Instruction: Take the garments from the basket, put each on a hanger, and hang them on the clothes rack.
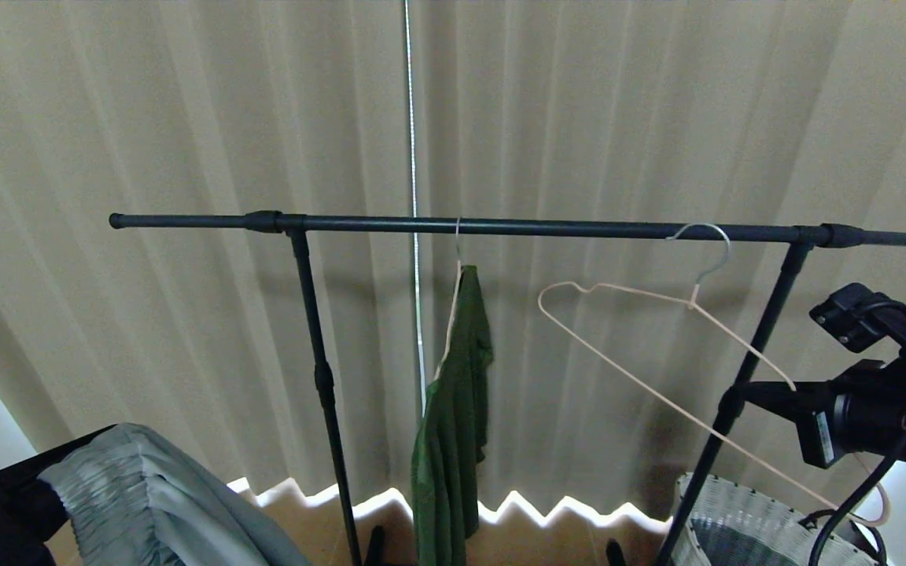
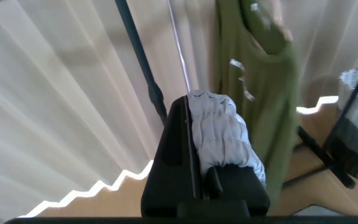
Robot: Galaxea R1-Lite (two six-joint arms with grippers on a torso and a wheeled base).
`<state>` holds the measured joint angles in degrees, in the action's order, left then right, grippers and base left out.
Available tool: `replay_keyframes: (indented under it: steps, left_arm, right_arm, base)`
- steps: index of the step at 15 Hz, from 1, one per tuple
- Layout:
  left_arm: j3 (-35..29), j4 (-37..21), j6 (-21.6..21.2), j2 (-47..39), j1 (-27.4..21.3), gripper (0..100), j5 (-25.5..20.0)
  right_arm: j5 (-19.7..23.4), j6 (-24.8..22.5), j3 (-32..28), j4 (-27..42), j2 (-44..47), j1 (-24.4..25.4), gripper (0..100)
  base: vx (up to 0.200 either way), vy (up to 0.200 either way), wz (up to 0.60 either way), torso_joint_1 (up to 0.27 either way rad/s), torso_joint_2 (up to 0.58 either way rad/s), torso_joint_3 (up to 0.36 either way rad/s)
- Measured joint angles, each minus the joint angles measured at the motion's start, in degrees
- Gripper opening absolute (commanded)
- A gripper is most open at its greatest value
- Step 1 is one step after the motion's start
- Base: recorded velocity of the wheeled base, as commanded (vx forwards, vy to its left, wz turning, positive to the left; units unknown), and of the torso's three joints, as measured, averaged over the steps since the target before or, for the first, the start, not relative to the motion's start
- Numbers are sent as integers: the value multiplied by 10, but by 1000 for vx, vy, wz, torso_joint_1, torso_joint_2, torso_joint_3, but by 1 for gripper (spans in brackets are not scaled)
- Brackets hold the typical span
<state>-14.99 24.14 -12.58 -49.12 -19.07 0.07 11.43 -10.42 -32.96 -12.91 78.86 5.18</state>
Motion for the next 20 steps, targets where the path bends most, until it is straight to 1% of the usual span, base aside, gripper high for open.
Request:
replay_keyframes:
  steps: [8, 10, 14, 16, 17, 18, 19, 20]
  left_arm:
    - [0, 0, 0, 1, 0, 0, 0]
    - [3, 0, -1, 1, -1, 0, 0]
    - [16, 0, -25, 8, -3, 0, 0]
    - [24, -2, -25, 9, -1, 0, 0]
    - [24, -4, -24, 7, 0, 0, 2]
    - [23, -5, -24, 3, 1, 0, 7]
    - [17, -6, -25, -2, 2, 0, 18]
    - [4, -11, -25, -10, 3, 0, 33]
  right_arm:
    - [-1, 0, 7, 0, -14, -3, 0]
    - [-1, -1, 11, 0, -17, -3, 0]
    - [-1, 0, 26, 1, -32, -3, 0]
    - [-1, 1, 32, 5, -43, -4, 0]
    - [-1, 5, 37, 5, -49, -4, 0]
    - [0, 21, 43, 4, -53, -1, 0]
    - [0, 47, 48, 3, -56, 4, 0]
    - [0, 83, 52, 2, -60, 22, 0]
  base:
    - [-200, 0, 0, 1, 2, 0]
    - [0, 0, 0, 0, 0, 0]
    - [0, 0, 0, 0, 0, 0]
    - [0, 0, 0, 0, 0, 0]
    - [0, 0, 0, 0, 0, 0]
    - [0, 0, 0, 0, 0, 0]
    - [0, 0, 0, 0, 0, 0]
    - [0, 0, 0, 0, 0, 0]
